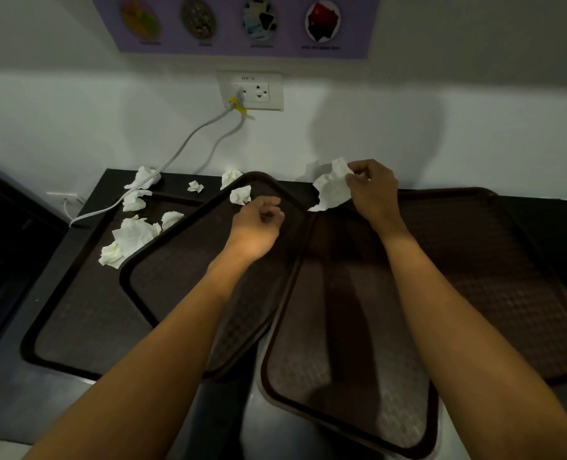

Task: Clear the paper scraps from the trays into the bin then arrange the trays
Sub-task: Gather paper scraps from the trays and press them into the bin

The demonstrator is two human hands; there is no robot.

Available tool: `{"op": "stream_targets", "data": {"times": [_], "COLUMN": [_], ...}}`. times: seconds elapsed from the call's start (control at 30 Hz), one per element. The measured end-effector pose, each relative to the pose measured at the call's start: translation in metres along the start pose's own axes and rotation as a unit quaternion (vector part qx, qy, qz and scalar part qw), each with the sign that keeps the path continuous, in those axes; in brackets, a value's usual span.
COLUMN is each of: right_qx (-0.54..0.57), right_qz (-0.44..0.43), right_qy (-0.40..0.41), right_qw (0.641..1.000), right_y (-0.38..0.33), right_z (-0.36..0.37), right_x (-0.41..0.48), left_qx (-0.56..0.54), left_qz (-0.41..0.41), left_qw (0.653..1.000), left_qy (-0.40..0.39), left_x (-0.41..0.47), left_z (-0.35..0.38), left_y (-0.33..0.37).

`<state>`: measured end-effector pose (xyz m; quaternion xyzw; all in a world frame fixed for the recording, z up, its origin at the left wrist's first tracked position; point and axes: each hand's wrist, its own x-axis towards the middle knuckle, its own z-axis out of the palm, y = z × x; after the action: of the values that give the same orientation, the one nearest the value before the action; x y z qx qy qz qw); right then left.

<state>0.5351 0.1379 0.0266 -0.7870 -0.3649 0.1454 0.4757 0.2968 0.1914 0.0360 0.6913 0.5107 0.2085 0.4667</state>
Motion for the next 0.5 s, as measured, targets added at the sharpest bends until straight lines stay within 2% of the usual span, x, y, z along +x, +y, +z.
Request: {"op": "stream_targets", "data": {"times": [0.13, 0.27, 0.5], "right_qx": [0.035, -0.062, -0.115], "right_qz": [-0.015, -0.071, -0.01], "right_qy": [-0.026, -0.084, -0.172], "right_qw": [0.999, 0.992, 0.978], "right_y": [0.004, 0.01, 0.021], "right_z": [-0.002, 0.002, 0.027], "right_x": [-0.01, -0.019, -0.037], "left_qx": [0.018, 0.035, 0.042], "left_qz": [-0.008, -0.031, -0.053], "left_qw": [1.0, 0.999, 0.997], "left_qy": [0.007, 0.026, 0.035], "left_x": [0.003, 0.009, 0.012], "left_z": [0.002, -0.005, -0.015], "left_y": [-0.005, -0.017, -0.038]}}
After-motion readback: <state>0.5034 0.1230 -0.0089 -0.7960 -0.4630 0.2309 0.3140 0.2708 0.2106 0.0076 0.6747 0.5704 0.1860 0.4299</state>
